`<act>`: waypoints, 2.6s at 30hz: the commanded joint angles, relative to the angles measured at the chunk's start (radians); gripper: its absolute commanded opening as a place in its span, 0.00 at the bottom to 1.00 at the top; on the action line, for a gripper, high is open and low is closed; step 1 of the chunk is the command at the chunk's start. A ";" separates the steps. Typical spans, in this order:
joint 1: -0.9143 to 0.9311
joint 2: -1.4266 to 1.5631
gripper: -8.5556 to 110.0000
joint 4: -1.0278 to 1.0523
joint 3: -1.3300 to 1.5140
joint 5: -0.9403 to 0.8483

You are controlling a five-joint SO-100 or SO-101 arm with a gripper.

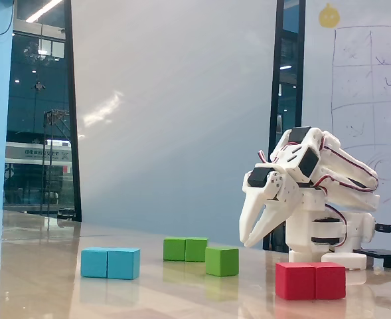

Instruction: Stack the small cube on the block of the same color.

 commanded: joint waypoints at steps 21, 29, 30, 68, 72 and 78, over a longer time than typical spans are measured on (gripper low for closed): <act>0.008 -0.230 0.07 -0.075 -0.218 -0.002; 0.008 -0.618 0.08 -0.098 -0.566 -0.003; 0.008 -0.670 0.08 -0.098 -0.603 -0.003; 0.094 -1.236 0.32 -0.097 -0.753 -0.006; 0.098 -1.281 0.32 -0.097 -0.756 -0.006; 0.098 -1.324 0.32 -0.115 -0.756 -0.006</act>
